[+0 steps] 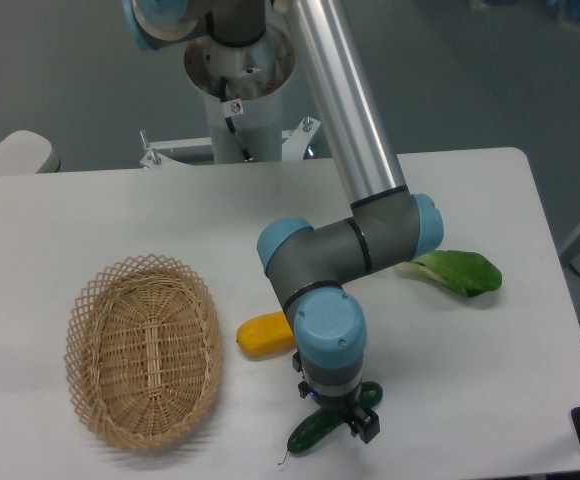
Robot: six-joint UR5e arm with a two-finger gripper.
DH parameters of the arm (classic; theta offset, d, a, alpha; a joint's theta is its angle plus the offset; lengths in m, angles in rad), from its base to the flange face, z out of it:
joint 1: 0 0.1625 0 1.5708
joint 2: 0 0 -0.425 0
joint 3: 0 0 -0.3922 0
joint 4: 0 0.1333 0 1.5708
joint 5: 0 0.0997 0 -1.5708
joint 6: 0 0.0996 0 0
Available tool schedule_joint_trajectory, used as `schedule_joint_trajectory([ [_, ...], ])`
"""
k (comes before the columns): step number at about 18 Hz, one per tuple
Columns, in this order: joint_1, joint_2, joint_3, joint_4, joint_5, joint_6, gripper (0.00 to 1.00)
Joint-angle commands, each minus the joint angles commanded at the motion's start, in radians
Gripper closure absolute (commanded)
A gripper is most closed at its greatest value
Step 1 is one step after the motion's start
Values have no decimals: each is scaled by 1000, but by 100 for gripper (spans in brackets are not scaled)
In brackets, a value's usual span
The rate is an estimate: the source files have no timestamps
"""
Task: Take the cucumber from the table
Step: 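Move the gripper down over the green cucumber, then close the gripper on the middle of the green cucumber, then lift the cucumber and carry it toward the wicker basket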
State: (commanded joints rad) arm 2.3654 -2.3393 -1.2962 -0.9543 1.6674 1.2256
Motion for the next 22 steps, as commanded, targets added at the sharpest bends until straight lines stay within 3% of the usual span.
schedule_joint_trajectory([
  [4, 0, -5, -11, 8, 3, -2, 2],
  [5, 0, -6, -9, 8, 3, -2, 8],
  [9, 0, -6, -8, 8, 2, 5, 62],
  [11, 0, -6, -5, 8, 2, 9, 77],
  [14, 0, -3, -2, 8, 2, 12, 85],
  [19, 2, 44, 8, -9, 0, 41, 87],
  [20, 0, 72, 0, -23, -1, 46, 87],
  [22, -24, 135, -6, -105, -6, 49, 86],
])
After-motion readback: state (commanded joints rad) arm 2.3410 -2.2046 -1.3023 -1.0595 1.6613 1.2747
